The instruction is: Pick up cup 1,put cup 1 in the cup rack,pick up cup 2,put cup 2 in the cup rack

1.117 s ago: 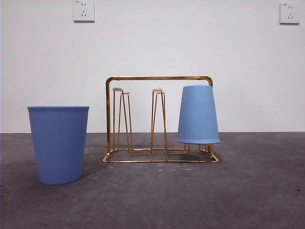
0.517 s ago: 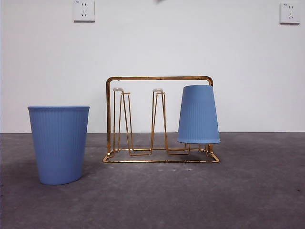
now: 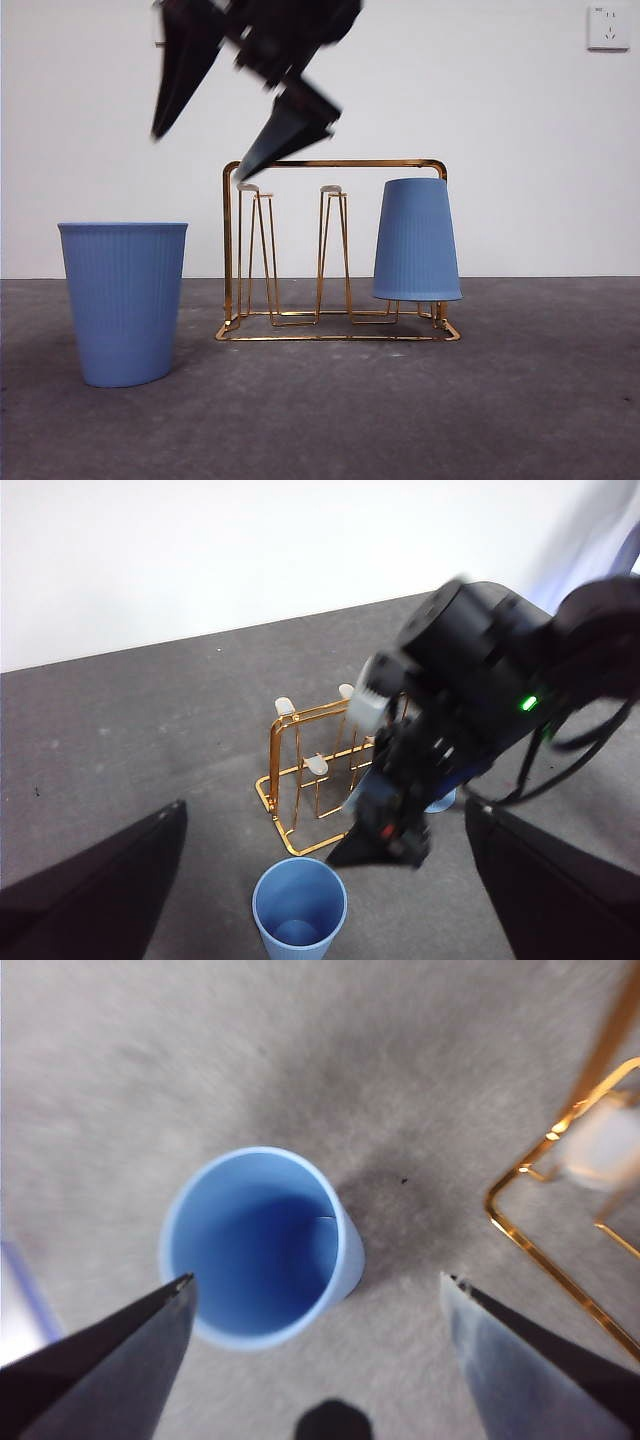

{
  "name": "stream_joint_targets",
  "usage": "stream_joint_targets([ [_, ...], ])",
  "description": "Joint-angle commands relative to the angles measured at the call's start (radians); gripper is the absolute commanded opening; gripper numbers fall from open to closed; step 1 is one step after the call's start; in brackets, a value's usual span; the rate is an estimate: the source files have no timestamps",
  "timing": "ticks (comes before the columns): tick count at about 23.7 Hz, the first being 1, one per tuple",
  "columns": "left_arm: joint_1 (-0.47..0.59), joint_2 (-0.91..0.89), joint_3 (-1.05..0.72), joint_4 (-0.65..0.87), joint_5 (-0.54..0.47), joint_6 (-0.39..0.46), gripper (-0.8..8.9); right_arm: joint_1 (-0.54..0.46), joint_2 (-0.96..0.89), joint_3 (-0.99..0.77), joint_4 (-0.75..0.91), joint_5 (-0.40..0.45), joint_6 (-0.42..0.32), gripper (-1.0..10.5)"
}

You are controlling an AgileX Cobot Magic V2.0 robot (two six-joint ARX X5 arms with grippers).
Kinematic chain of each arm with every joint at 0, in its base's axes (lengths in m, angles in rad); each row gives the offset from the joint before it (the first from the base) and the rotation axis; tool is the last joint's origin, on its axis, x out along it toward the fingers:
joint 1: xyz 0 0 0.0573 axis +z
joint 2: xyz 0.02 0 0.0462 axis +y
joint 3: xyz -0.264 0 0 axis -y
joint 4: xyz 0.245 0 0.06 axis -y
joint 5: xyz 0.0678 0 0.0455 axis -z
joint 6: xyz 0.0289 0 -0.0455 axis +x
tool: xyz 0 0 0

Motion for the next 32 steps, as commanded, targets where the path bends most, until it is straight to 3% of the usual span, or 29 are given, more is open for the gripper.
stream_joint_targets([
  [1,0.001,0.000,-0.006,0.002,-0.005,0.002,4.68,0.022,0.042,-0.006,0.026,0.039,0.017,4.2],
  [13,0.001,0.000,-0.006,0.002,-0.001,0.002,4.68,0.043,0.171,-0.006,0.077,0.099,0.058,4.0],
  [21,0.001,0.000,-0.006,0.018,0.006,-0.001,4.68,0.047,0.212,-0.006,0.104,0.091,0.080,-0.1],
  [27,0.001,-0.001,-0.006,0.080,0.025,0.001,4.68,0.050,0.187,-0.006,0.111,0.087,0.077,-0.2],
  [32,0.001,-0.006,-0.006,0.227,0.059,0.023,4.68,0.049,0.055,-0.006,0.117,0.089,0.048,-0.2],
])
